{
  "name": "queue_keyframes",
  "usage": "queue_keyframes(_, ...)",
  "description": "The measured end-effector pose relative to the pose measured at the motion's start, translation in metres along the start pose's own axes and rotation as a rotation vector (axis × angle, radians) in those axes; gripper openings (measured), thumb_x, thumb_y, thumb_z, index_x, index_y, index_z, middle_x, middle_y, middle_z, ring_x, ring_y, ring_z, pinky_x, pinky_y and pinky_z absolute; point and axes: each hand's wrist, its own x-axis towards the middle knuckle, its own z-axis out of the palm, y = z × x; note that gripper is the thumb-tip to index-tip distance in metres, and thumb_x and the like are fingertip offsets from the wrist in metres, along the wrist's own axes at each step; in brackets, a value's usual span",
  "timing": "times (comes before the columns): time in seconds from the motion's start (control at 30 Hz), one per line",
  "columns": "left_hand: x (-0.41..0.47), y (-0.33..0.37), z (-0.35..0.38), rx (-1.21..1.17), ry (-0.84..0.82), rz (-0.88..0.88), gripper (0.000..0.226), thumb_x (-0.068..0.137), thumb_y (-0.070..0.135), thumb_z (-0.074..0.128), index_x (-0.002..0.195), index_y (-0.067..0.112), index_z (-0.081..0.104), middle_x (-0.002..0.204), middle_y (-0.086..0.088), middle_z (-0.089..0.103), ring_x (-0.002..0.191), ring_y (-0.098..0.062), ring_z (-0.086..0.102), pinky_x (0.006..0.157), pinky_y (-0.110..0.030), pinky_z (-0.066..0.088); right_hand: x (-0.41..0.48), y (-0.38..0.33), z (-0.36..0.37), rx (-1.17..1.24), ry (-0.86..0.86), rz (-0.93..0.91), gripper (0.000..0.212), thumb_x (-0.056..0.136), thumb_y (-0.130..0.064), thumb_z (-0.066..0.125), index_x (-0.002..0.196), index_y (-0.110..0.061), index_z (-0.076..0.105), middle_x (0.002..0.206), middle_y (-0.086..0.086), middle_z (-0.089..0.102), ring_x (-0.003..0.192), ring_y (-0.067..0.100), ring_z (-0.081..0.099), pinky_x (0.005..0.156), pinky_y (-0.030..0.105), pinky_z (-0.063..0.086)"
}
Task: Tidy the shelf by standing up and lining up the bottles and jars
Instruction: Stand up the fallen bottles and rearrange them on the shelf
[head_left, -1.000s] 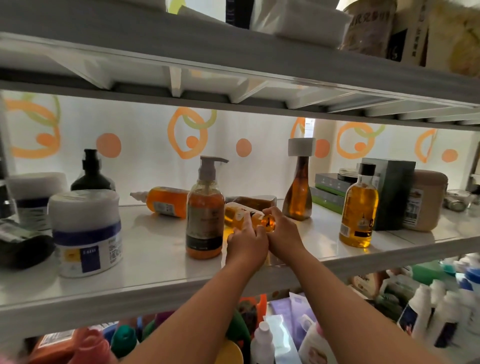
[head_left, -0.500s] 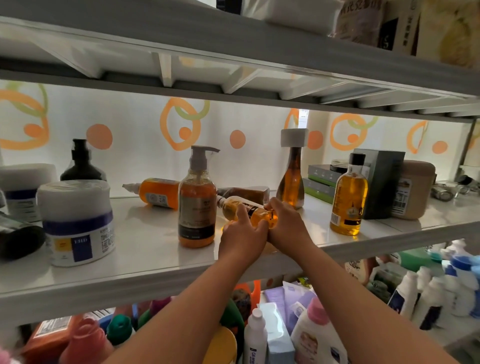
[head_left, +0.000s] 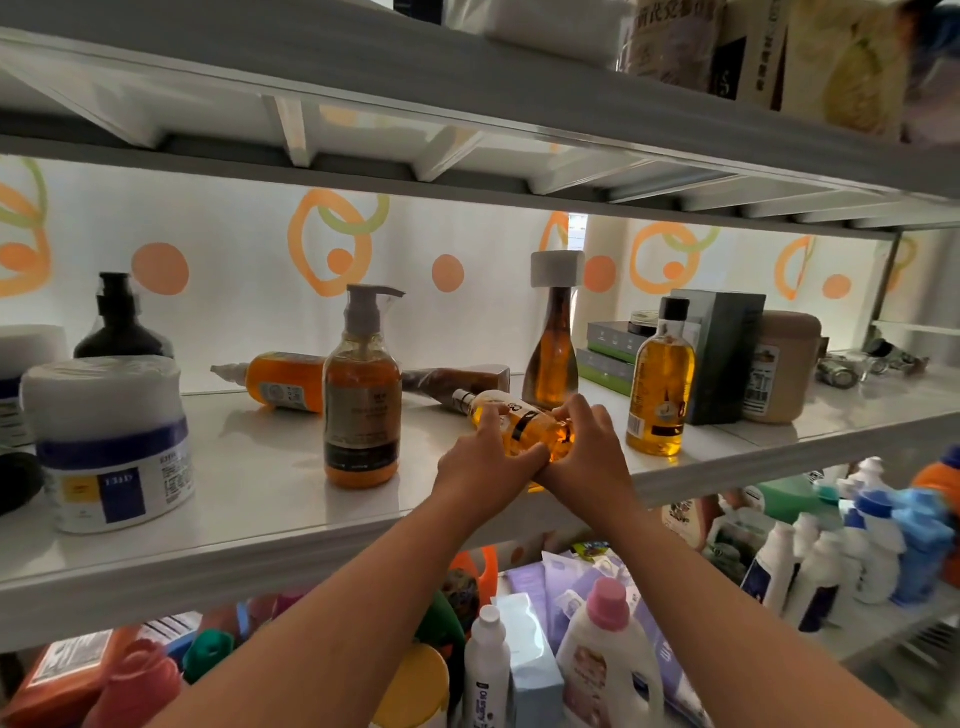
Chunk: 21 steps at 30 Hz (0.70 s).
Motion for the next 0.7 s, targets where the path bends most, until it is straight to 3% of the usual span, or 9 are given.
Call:
queue_keyframes(0.33,-0.002,0.019,0.02,-0.008,0.045,0.04,0.071,0.08,0.055,0.058,0.137,0.024,0.03,0.127,-0.01,0.059,0.11,-0.028,0.059,0.091,-0.04,0.05,-0.003,0.021,-0.016,-0.019,0.052,0.002,0.059,0.069,-0.033,0.078,0.114,-0.016,0.044,0.116,0.008,0.047,0.09,0.01,0.041,0.059,0.008,0.033)
queue_keyframes(0.47,-0.002,0.029,0.028,0.005,0.055,0.074,0.067,0.081,0.054,0.06,0.134,0.022,0.034,0.125,-0.008,0.06,0.109,-0.027,0.06,0.087,-0.035,0.048,-0.003,0.03,-0.025,-0.017,0.063,0.001,0.061,0.068,-0.031,0.079,0.115,-0.014,0.044,0.116,0.01,0.048,0.092,0.013,0.044,0.063,0.016,0.038)
queue_keyframes(0.7,0.004,0.041,0.044,0.003,-0.009,0.121,0.063,0.083,0.058,0.053,0.135,0.027,0.034,0.125,-0.008,0.061,0.109,-0.027,0.06,0.093,-0.043,0.05,-0.007,0.04,-0.037,-0.003,0.116,0.083,0.06,0.07,-0.027,0.079,0.115,-0.013,0.042,0.121,0.011,0.045,0.094,0.013,0.043,0.059,0.014,0.034)
